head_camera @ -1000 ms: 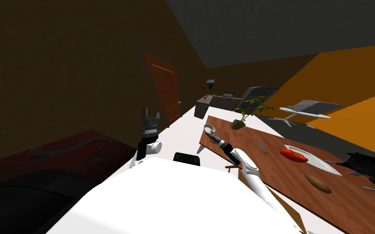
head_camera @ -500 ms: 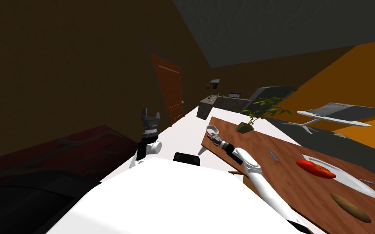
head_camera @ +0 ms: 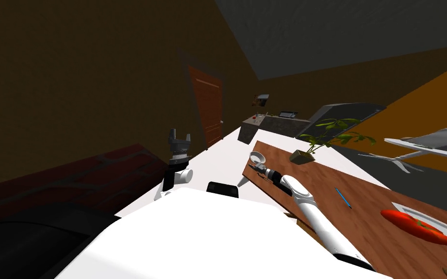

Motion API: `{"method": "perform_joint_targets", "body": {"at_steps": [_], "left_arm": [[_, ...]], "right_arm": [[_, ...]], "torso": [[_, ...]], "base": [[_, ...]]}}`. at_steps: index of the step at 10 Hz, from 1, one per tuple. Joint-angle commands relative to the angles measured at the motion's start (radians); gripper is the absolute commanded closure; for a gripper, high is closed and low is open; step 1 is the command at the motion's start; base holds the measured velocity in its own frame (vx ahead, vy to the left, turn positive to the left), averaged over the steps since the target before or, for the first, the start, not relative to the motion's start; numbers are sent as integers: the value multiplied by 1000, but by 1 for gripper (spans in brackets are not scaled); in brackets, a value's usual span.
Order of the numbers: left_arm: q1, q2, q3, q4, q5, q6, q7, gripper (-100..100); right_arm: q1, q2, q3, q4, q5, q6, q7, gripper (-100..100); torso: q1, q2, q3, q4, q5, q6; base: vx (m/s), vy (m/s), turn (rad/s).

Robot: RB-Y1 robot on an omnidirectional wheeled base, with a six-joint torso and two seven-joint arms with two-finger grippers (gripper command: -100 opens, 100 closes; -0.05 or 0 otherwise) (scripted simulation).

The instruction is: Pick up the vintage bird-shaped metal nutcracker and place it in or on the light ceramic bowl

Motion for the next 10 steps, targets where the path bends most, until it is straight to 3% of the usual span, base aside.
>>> {"method": "perform_joint_targets", "body": {"at_steps": [1,2,4,5,7,10], "left_arm": [[0,0,0,0,0,0,0,0],[0,0,0,0,0,0,0,0],[0,0,0,0,0,0,0,0],[0,0,0,0,0,0,0,0],[0,0,0,0,0,0,0,0],[0,0,0,0,0,0,0,0]], "right_arm": [[4,0,2,10,44,1,-2,-100],[-16,-25,4,61,77,-22,-15,-100],[-16,-25,4,69,117,-22,-15,-100],[-35,-49,6,113,155,-45,-28,-100],[-35,-49,6,129,190,-45,-28,-100],[-72,-89,10,219,286,-89,-53,-100]], "torso": [[0,0,0,0,0,0],[0,0,0,0,0,0],[0,0,0,0,0,0],[0,1,0,0,0,0],[0,1,0,0,0,0],[0,1,1,0,0,1]], "base": [[0,-1,-19],[-5,8,229],[-3,0,75],[-11,7,231],[-6,0,77],[-14,6,207]]}}
